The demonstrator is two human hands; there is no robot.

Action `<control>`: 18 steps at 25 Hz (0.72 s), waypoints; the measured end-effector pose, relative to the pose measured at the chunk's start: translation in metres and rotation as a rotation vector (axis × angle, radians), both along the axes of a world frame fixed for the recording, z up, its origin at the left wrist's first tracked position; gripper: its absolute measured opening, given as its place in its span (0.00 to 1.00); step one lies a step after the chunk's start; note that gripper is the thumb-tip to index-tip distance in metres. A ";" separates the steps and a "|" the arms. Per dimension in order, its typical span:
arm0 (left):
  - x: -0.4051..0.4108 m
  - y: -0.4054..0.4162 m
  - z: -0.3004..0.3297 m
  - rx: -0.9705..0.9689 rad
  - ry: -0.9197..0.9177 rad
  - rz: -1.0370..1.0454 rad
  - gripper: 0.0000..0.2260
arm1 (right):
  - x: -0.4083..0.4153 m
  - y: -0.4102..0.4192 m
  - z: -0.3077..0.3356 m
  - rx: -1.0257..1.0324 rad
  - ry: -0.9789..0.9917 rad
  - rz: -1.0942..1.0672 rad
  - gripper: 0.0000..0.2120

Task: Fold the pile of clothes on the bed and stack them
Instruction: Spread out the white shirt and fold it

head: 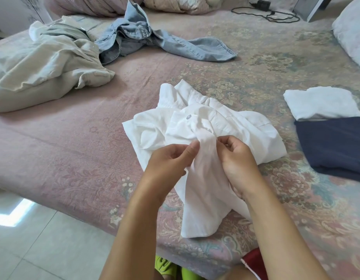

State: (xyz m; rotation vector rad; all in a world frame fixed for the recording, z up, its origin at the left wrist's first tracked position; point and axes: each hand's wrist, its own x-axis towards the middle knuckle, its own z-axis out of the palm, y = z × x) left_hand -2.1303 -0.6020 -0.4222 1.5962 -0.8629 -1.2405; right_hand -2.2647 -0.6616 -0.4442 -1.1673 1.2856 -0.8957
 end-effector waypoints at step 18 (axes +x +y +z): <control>0.003 -0.007 0.005 -0.158 0.298 0.296 0.05 | -0.006 0.020 0.016 -0.031 0.041 0.181 0.03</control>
